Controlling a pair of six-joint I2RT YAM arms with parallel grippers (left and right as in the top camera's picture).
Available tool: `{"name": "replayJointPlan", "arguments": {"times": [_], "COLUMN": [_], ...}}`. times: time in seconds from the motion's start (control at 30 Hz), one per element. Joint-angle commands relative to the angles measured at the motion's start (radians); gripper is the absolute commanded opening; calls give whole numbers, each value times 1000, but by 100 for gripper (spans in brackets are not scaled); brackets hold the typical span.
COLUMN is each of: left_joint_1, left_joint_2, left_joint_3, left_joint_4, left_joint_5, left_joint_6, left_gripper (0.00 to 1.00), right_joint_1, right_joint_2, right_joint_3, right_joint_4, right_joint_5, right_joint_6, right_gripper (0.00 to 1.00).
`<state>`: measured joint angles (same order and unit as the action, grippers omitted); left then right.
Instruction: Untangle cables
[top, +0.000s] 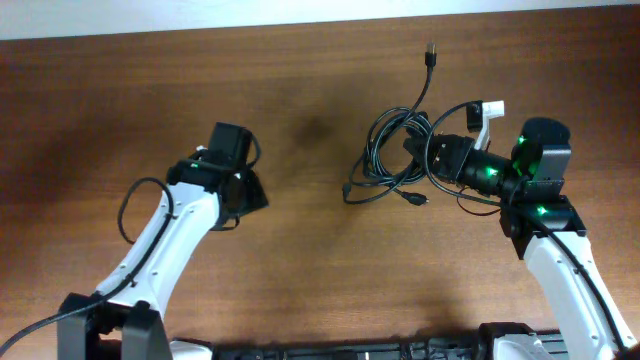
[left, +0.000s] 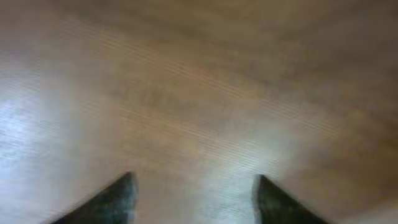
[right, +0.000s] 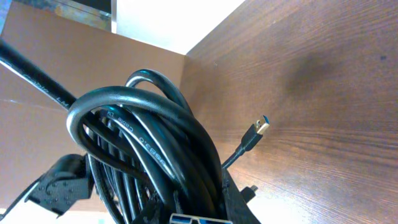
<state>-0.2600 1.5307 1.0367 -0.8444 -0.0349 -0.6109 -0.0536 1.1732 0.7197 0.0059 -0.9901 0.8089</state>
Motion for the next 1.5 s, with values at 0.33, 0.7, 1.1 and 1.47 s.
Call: {"name": "replayJointPlan", "arguments": {"times": [0.33, 0.7, 1.1, 1.47], "left_joint_1": [1, 133, 101, 20], "left_joint_2": [8, -23, -183, -183], "left_joint_3": [9, 54, 75, 75], "left_joint_4": [359, 370, 409, 447], "left_joint_5": [794, 943, 970, 789], "left_joint_6": [382, 552, 373, 232], "left_gripper": [82, 82, 87, 79], "right_joint_1": [166, 166, 247, 272], "right_joint_2": [24, 29, 28, 29], "right_joint_3": [8, 8, 8, 8], "right_joint_4": [-153, -303, -410, -438], "right_joint_5": [227, 151, 230, 252], "right_joint_6": [-142, -282, -386, -383], "right_gripper": [4, 4, 4, 4]}}
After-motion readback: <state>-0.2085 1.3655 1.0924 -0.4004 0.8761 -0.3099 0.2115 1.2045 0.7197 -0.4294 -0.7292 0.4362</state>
